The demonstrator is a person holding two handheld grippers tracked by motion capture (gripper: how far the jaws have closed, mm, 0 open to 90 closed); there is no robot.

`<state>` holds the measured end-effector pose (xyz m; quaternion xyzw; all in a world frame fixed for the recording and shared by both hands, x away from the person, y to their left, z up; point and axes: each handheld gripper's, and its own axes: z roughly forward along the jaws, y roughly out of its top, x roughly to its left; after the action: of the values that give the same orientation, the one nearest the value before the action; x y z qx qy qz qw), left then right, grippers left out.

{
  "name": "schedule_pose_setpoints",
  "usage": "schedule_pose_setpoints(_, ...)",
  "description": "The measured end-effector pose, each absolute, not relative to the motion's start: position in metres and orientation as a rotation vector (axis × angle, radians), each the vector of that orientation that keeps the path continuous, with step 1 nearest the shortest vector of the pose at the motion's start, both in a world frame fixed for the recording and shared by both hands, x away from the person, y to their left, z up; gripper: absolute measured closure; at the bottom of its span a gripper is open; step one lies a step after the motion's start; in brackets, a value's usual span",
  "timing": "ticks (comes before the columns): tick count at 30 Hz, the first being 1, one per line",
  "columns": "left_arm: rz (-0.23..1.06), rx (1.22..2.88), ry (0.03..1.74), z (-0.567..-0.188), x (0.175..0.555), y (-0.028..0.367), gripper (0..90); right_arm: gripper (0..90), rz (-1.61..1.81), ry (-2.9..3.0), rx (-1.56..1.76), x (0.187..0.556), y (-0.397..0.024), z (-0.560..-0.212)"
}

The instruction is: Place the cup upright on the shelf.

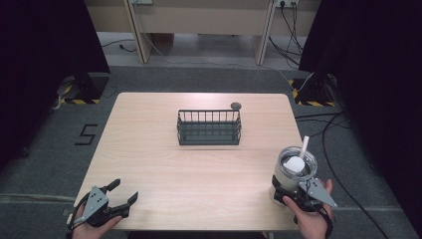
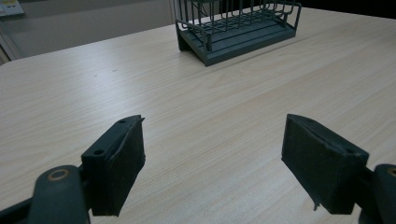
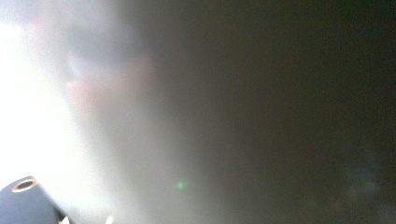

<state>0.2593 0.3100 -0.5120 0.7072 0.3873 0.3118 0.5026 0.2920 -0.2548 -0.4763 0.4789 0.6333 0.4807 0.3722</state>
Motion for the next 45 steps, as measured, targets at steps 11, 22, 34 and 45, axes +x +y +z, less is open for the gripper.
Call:
schedule_pose_setpoints(11, 0.748, 1.702, 0.935, -0.512, 0.259, 0.311, 21.6, 10.1, 1.265, 1.577, 1.226, 0.294, -0.256, -0.457)
schedule_pose_setpoints(22, 0.751, 1.699, 0.936, -0.512, 0.259, 0.312, 21.1, 10.1, 1.311, 1.557, 1.174, 0.305, -0.244, -0.433)
schedule_pose_setpoints(34, 0.75, 1.701, 0.932, -0.512, 0.258, 0.312, 20.9, 10.1, 1.354, 1.547, 1.139, 0.323, -0.226, -0.415)
schedule_pose_setpoints(45, 0.747, 1.701, 0.927, -0.511, 0.258, 0.312, 20.9, 10.1, 1.375, 1.548, 1.122, 0.339, -0.211, -0.406)
